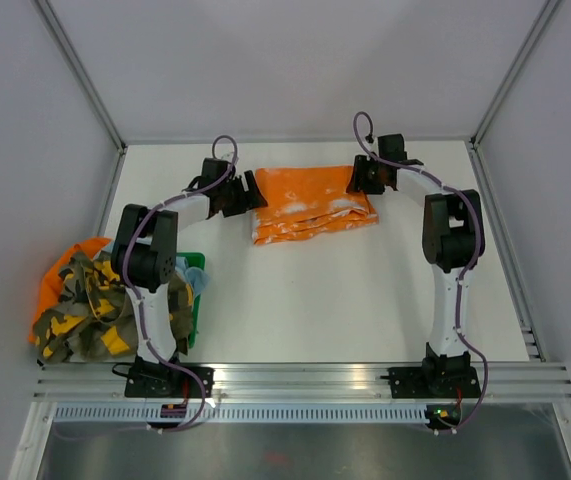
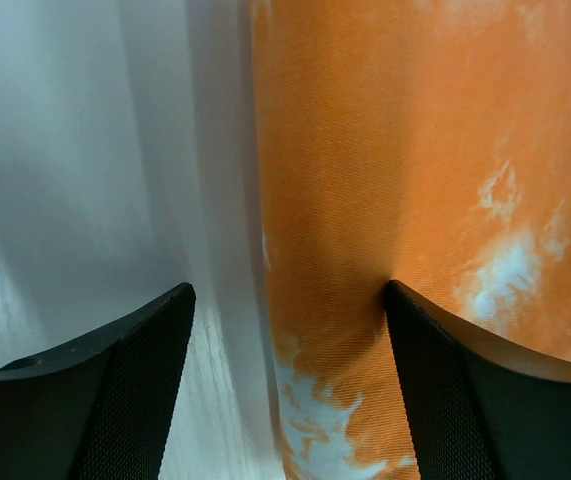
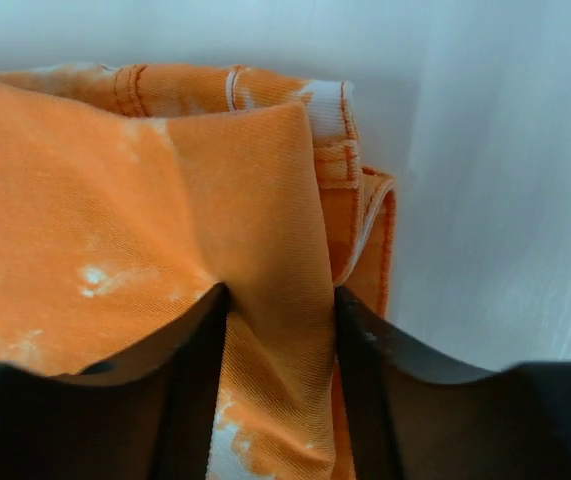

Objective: Fold and stack the trousers
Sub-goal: Neatly place the folded trousers to the corner

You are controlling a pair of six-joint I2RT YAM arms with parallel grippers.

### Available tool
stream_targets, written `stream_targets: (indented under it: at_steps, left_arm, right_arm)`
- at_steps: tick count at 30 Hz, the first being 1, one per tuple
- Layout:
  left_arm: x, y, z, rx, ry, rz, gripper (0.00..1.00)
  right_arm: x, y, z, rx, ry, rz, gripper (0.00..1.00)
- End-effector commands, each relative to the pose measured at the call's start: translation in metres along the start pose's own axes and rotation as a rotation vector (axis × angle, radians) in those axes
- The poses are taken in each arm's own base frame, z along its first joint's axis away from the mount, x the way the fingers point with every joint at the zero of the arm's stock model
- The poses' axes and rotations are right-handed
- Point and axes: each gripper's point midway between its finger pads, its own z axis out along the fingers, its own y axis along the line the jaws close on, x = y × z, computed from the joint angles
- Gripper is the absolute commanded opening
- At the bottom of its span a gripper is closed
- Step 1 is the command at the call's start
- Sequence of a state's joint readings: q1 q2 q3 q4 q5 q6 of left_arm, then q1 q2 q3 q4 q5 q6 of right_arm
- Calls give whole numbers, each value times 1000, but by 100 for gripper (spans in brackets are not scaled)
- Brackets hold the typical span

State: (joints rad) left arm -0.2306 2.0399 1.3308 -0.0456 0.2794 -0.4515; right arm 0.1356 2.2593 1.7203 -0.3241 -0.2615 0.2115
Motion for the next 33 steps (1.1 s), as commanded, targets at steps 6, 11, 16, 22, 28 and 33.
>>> stream_targets:
  at_steps: [6,11,16,22,28,33]
  left_arm:
    - [27,-23,14,171,25,-154,63]
    - [58,-38,6,217,57,-206,13]
    - [100,-73,-11,226,108,-146,2]
    - [169,-123,-36,254,174,-71,2]
    - [232,-156,-58,277,207,-22,2]
    - [285,-201,-67,358,257,89,2]
  right_arm:
    - [50,5,-13,-50,38,95,24]
    - [74,-6,-40,30,49,102,0]
    - [105,-43,-97,285,71,93,0]
    - [148,-101,-178,574,18,298,0]
    - [190,-116,-222,718,-52,406,21]
    - [169,-112,-269,768,-206,444,92]
